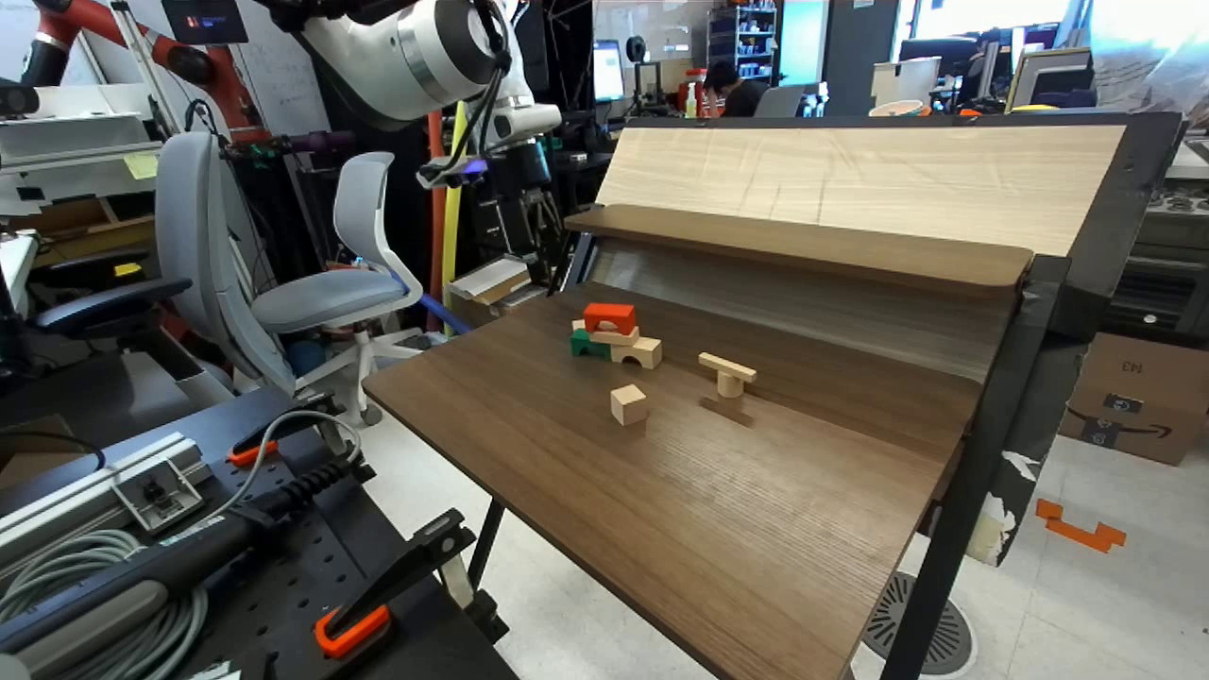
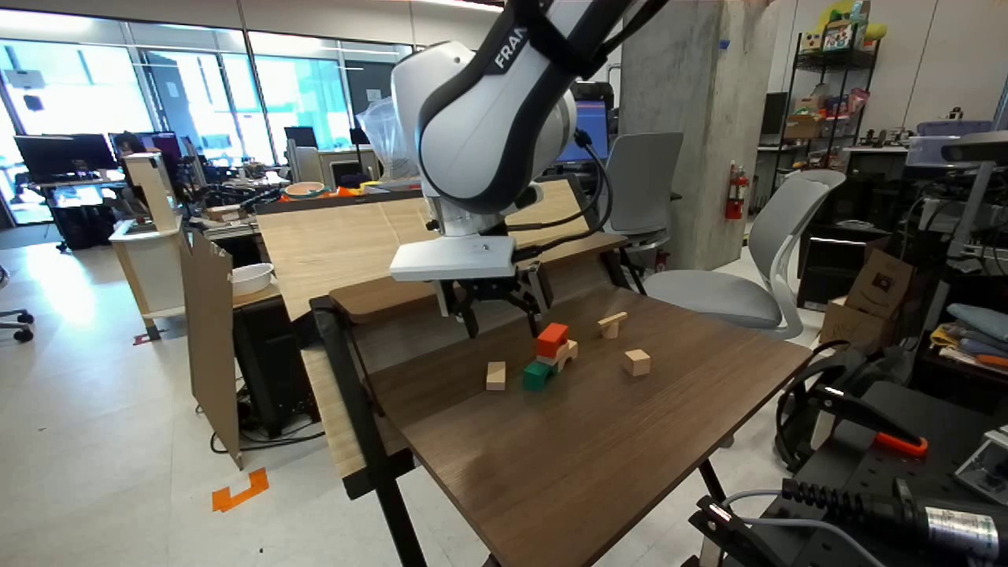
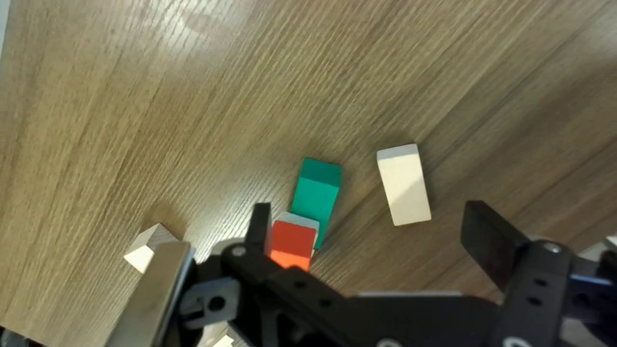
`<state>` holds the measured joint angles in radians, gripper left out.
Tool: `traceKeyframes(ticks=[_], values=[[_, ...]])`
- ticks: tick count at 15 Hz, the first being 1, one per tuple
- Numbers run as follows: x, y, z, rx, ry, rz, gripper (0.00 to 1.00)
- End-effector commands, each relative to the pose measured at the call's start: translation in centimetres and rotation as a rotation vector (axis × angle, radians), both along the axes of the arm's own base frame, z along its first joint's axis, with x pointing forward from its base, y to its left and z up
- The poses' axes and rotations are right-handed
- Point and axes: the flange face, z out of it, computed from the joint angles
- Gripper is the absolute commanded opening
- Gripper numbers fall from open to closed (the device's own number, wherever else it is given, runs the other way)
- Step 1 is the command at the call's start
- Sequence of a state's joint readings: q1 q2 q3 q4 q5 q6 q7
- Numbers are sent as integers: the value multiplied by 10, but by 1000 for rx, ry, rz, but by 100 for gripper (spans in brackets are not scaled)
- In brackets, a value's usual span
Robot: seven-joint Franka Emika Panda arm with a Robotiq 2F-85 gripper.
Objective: Put the wooden block on top of the orange block
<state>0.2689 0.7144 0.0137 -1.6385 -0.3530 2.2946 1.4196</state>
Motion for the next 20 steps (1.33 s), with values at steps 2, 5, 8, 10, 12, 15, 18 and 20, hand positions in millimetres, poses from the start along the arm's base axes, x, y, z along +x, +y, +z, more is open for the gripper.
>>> traceKeyframes(ticks=[2, 5, 8, 10, 12, 15, 18, 20], values=[[20, -2, -11, 34, 16, -14, 100], [28, -4, -20, 38, 21, -5, 100], [36, -5, -27, 44, 21, 23, 100], [42, -6, -33, 32, 7, 40, 100], [48, -7, -39, 32, -8, 34, 100], [55, -7, -43, 40, 3, 34, 100], [63, -6, -45, 63, -3, 56, 100], [66, -5, -45, 84, 12, 74, 100]])
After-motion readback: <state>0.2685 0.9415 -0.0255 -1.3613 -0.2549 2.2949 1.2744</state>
